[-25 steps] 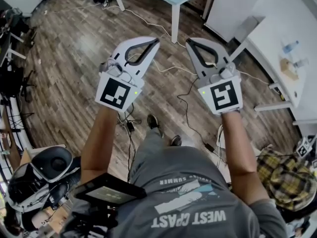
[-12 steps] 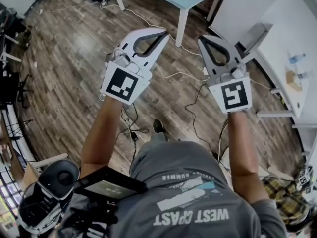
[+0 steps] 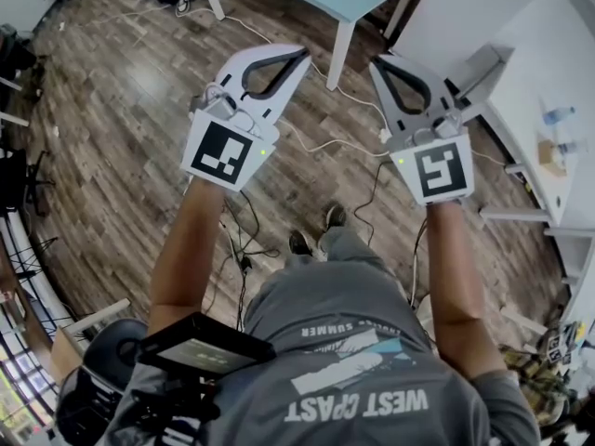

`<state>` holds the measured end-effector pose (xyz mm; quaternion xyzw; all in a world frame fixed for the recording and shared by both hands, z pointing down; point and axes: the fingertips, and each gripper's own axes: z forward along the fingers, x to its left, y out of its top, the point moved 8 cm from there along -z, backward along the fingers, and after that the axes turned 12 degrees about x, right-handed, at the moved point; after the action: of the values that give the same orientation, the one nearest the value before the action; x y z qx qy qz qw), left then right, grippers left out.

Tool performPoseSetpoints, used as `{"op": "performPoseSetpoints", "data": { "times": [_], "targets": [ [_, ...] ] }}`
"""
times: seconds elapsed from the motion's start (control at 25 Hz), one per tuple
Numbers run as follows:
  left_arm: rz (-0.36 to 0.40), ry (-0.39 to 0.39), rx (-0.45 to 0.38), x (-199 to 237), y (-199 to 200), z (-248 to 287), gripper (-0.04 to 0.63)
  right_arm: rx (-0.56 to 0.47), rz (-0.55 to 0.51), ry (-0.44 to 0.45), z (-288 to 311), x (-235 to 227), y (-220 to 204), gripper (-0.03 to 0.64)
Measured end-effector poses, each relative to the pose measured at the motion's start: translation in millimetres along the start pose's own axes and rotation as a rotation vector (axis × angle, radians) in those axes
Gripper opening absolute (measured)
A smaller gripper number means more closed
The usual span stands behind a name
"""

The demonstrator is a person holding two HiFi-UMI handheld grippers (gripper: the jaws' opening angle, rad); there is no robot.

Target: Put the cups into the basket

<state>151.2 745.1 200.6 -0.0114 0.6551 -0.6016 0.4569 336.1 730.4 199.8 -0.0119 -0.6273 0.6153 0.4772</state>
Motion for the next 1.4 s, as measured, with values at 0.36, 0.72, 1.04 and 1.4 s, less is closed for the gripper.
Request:
{"op": "performPoseSetpoints", "data": {
  "times": [0.36,0.72,1.04,1.4],
  "targets": [
    [-0.012,0.003,0.054,46,-36,56,0.000,-0.037,0.050,0.037,76,-38,-30,0.009],
    [0.068,0.047,0.142,103,-56,130,0.000,0.013,0.007,0.112,157,-104,-53,0.009],
    [-0.001,0.093,0.143,139,-70,181,0.000,-0.050,0.019,0.122,209,-155,-69,0.009],
    [-0.036,0.059,0.143,215,-136,221,0.000,-0.025,0.021,0.093,309,-172,-63,0.009]
  ]
}}
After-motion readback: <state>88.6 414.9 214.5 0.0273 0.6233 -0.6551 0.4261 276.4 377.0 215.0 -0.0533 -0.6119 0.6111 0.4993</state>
